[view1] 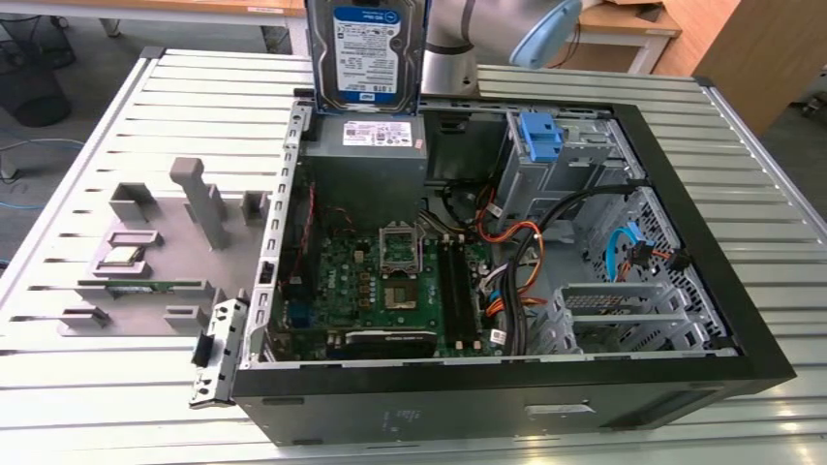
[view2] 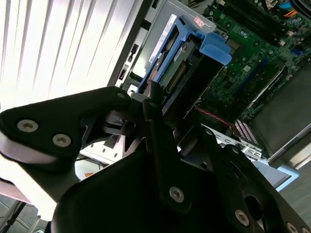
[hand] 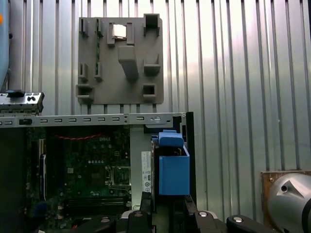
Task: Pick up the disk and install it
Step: 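Pick up the disk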
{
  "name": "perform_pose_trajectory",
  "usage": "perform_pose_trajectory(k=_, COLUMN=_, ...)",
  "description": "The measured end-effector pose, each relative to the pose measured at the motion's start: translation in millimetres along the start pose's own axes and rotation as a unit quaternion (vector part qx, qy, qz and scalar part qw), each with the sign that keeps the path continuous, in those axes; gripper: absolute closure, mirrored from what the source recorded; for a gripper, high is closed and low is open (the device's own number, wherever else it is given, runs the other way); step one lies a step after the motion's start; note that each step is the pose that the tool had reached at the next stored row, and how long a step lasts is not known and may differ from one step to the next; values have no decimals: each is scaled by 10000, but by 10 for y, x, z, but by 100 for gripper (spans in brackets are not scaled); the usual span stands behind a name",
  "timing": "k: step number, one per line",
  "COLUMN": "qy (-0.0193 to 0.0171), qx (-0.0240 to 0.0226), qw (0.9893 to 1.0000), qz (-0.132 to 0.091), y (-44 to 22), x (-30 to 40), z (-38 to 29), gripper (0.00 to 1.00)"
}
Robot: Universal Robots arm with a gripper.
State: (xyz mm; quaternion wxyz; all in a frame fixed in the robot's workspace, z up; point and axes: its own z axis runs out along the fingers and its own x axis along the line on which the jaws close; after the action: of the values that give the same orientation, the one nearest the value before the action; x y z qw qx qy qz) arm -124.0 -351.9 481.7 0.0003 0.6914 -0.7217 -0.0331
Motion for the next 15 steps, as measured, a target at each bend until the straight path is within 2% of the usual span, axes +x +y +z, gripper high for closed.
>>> perform_pose_trajectory(k=15, qy=-1, qx=0, qw=10000, qz=0, y=-23, x=-2, z=-1, gripper=65)
